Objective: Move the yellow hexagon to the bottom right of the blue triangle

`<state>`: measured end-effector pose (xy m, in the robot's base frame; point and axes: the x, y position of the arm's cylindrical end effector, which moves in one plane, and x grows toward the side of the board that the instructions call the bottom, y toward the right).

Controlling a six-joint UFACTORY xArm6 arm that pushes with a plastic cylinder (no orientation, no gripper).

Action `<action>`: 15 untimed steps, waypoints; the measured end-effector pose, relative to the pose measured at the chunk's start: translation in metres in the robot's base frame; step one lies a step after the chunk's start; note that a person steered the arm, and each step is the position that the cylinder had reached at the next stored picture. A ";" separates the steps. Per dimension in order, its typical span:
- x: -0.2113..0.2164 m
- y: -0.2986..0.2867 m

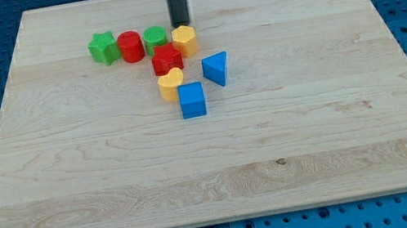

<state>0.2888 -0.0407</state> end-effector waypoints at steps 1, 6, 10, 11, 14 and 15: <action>0.001 -0.072; 0.041 -0.113; 0.045 0.059; 0.055 0.090; 0.092 0.112; 0.081 0.118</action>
<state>0.3695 0.0774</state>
